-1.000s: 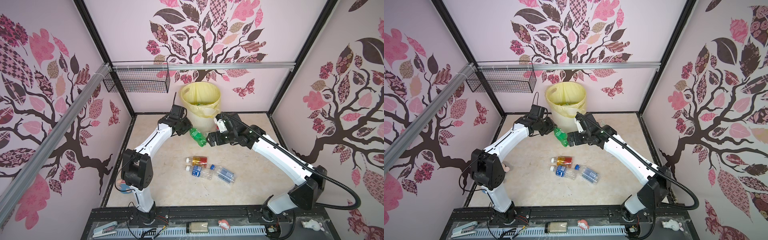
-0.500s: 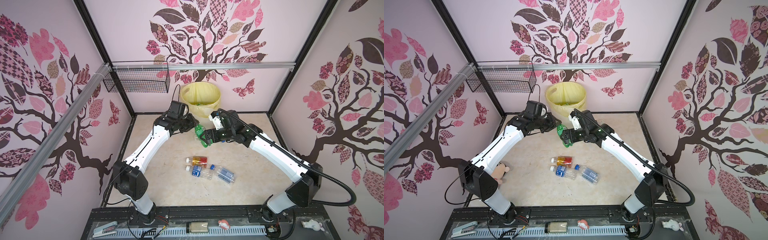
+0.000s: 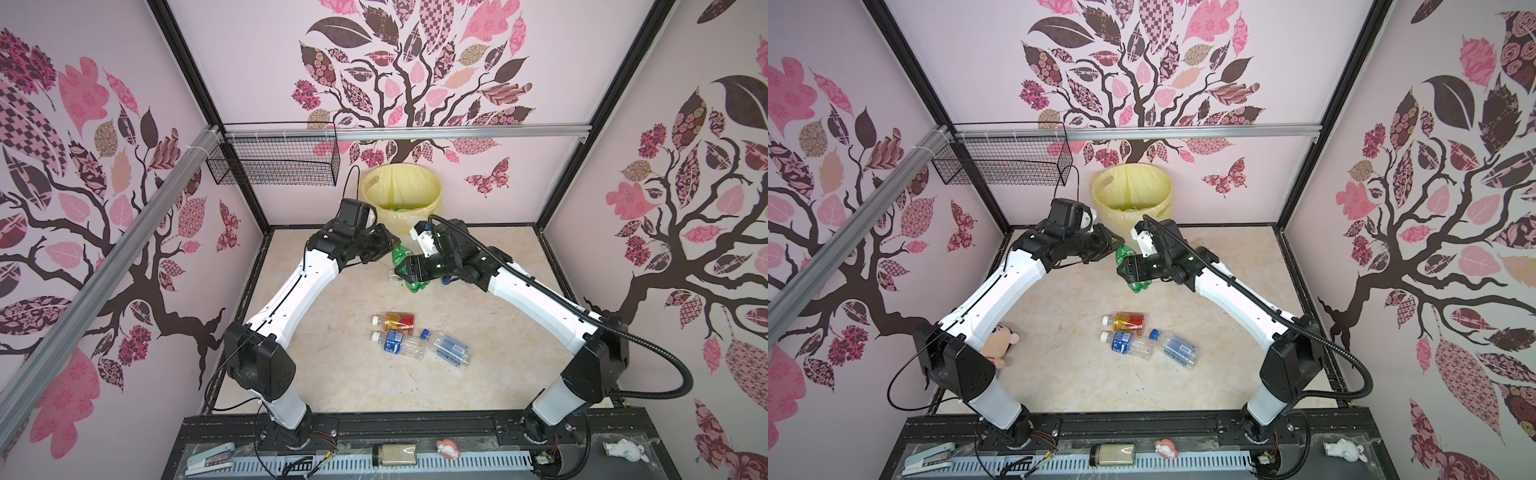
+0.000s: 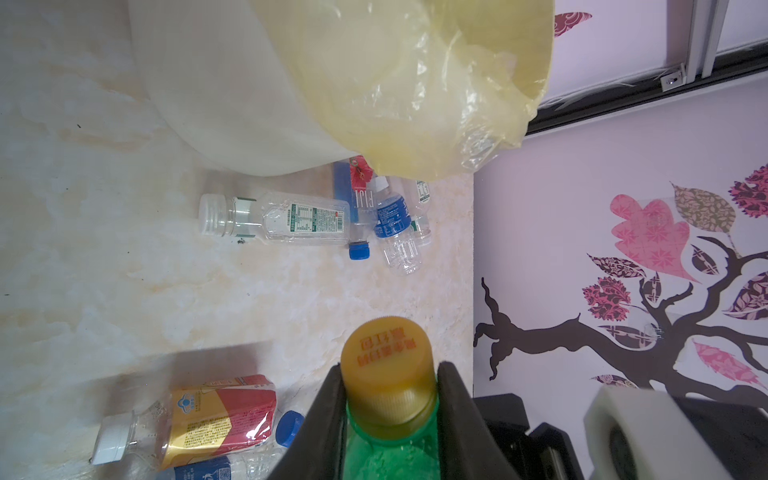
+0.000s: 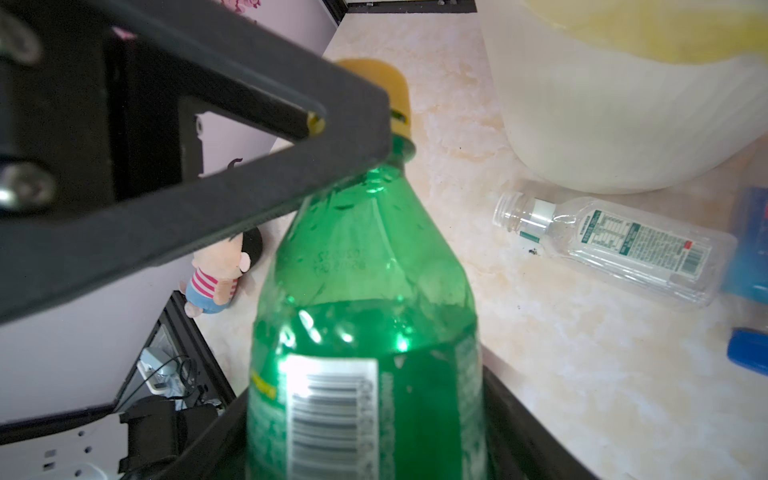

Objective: Throw the plastic bottles in the bin
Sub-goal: 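Lift the yellow-capped bottle with left gripper while right gripper lifts the large green Sprite bottle, then raise both held green bottles up over the bin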

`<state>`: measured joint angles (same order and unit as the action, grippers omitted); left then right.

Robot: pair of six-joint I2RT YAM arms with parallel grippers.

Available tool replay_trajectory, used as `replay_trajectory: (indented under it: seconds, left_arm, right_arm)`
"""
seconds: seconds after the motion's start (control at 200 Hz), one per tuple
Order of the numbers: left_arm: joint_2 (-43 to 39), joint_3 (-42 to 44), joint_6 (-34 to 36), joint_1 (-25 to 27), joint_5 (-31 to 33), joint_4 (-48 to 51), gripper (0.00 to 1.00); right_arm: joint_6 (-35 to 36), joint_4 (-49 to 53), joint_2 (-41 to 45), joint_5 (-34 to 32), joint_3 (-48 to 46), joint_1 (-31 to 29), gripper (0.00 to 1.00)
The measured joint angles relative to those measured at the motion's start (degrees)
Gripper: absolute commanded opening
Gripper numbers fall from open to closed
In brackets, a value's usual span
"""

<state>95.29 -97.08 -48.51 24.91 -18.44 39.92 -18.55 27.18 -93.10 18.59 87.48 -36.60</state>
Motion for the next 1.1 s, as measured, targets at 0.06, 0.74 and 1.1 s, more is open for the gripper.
replay_trajectory:
  seconds: [0.06, 0.74, 1.1]
  left_arm:
    - [0.0, -0.02, -0.2, -0.02, 0.07, 0.0, 0.29]
    - [0.0, -12.24, -9.97, -6.29, 1.97, 8.48, 0.97]
    - [-1.7, -19.98, -11.3, -6.27, 4.44, 11.8, 0.97]
  right_arm:
    - [-0.24, -0.28, 0.0, 0.11, 0.0, 0.0, 0.66]
    - [-0.02, 0.2, -0.94, -6.14, 5.44, 0.76, 0.6]
    - [5.18, -0.9, -9.14, -15.63, 29.4, 1.57, 0.61]
